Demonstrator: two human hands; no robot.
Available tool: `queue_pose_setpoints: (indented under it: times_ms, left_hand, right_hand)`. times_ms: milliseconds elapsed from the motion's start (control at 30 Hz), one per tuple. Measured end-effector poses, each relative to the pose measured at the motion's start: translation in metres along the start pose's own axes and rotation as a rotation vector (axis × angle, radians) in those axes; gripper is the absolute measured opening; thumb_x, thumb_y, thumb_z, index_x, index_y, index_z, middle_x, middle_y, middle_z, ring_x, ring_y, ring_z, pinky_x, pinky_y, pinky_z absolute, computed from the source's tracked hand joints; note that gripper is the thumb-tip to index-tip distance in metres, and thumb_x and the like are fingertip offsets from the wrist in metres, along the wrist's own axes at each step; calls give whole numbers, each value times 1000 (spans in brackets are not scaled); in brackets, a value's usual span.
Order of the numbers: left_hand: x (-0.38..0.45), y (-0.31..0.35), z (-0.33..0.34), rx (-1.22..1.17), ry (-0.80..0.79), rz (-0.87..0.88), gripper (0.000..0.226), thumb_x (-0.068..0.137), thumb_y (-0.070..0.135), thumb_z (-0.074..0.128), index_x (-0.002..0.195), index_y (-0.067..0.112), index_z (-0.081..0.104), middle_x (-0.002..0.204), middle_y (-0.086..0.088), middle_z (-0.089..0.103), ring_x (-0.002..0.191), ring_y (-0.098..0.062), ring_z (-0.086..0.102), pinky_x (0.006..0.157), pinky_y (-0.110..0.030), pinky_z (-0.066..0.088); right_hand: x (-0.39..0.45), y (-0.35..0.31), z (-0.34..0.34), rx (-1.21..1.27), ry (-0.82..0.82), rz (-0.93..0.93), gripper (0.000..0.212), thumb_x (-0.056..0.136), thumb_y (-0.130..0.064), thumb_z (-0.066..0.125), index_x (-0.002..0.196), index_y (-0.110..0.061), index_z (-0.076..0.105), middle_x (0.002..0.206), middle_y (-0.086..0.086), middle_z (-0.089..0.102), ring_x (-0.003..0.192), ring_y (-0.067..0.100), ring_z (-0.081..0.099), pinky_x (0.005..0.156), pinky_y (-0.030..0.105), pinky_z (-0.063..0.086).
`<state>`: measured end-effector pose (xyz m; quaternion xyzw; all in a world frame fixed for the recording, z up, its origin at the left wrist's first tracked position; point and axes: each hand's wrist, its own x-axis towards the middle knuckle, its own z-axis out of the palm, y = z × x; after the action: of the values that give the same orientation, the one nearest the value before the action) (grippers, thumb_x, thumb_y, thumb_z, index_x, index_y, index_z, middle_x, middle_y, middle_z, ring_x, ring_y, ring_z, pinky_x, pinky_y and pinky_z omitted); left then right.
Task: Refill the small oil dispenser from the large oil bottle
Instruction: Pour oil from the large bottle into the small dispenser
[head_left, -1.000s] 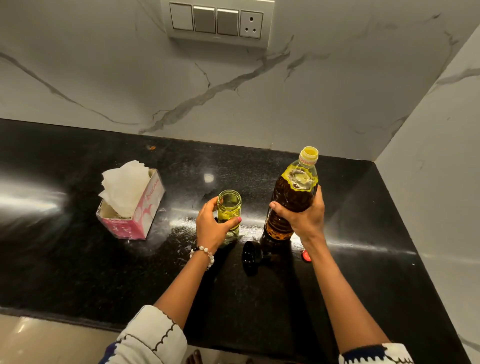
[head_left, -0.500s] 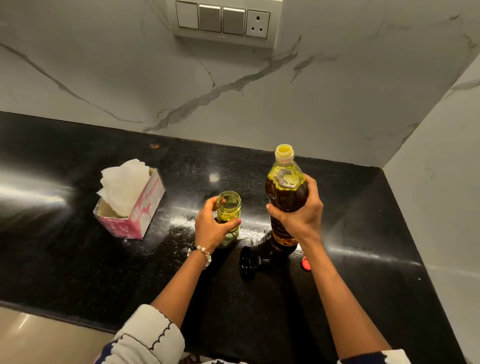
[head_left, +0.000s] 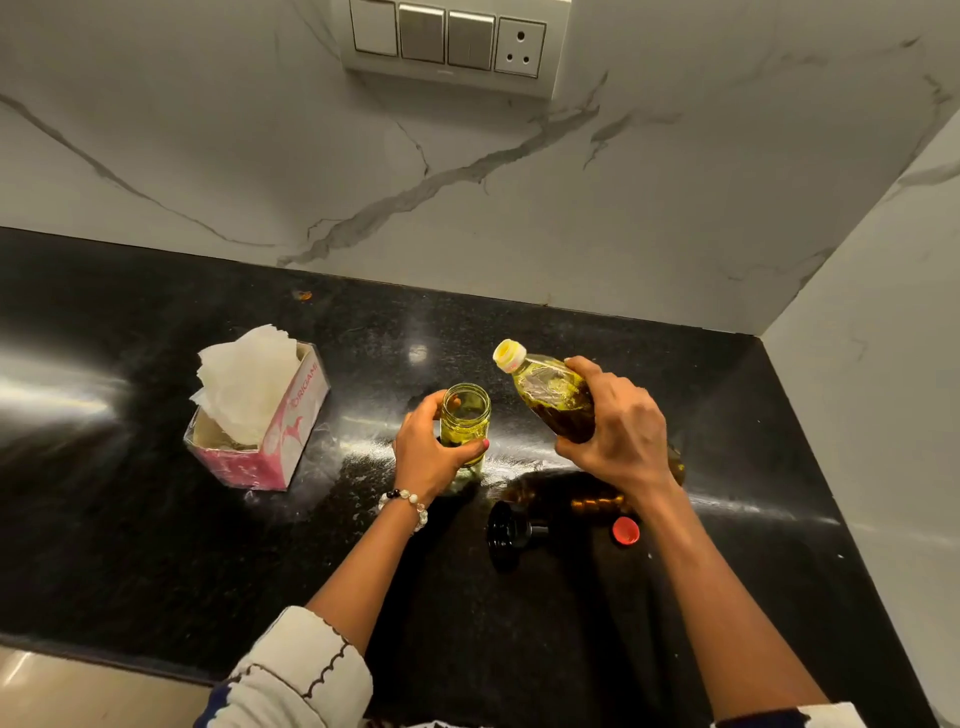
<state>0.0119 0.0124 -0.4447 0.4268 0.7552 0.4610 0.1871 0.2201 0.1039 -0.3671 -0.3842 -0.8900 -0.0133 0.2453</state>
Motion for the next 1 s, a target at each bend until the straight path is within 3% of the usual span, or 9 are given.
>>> queue_pose_setpoints:
  times_ms: [167, 367, 500, 767, 1000]
  left_hand:
    - [1, 1, -2, 1, -9, 11, 71, 61, 35, 88, 122, 22, 56, 114, 5, 61, 110, -17, 53, 93, -40, 46]
    - [2, -1, -6, -8, -29, 8, 71, 60, 37, 88, 122, 24, 57, 110, 13, 58, 109, -16, 52, 94, -43, 46]
    - [2, -1, -9, -11, -32, 6, 75, 53, 51, 79, 121, 26, 57, 107, 16, 56, 108, -15, 52, 93, -45, 46]
    - [2, -2, -10, -30, -46, 20, 72, 56, 44, 82, 121, 25, 57, 112, 9, 61, 108, -17, 53, 92, -44, 46]
    - [2, 0, -13, -20, -62, 5, 78, 49, 55, 72, 119, 27, 57, 105, 15, 56, 107, -17, 53, 92, -43, 46]
  right_hand:
    - [-1, -1, 4, -148, -64, -60, 92, 51, -40, 83, 132, -14, 46, 86, 10, 64, 70, 26, 59, 63, 35, 47]
    - [-1, -5, 9, -309, -154, -81, 95, 50, -44, 82, 134, -19, 44, 91, 9, 66, 76, 28, 61, 71, 38, 43]
    - [1, -7, 10, -387, -182, -83, 94, 52, -44, 81, 134, -22, 43, 92, 10, 67, 77, 29, 62, 74, 41, 38]
    - [1, -12, 9, -461, -223, -94, 94, 51, -41, 83, 134, -25, 41, 90, 11, 67, 77, 31, 64, 77, 44, 35]
    - [3, -10, 4, -494, -213, -95, 97, 49, -40, 85, 135, -27, 41, 91, 11, 67, 78, 31, 63, 77, 45, 34]
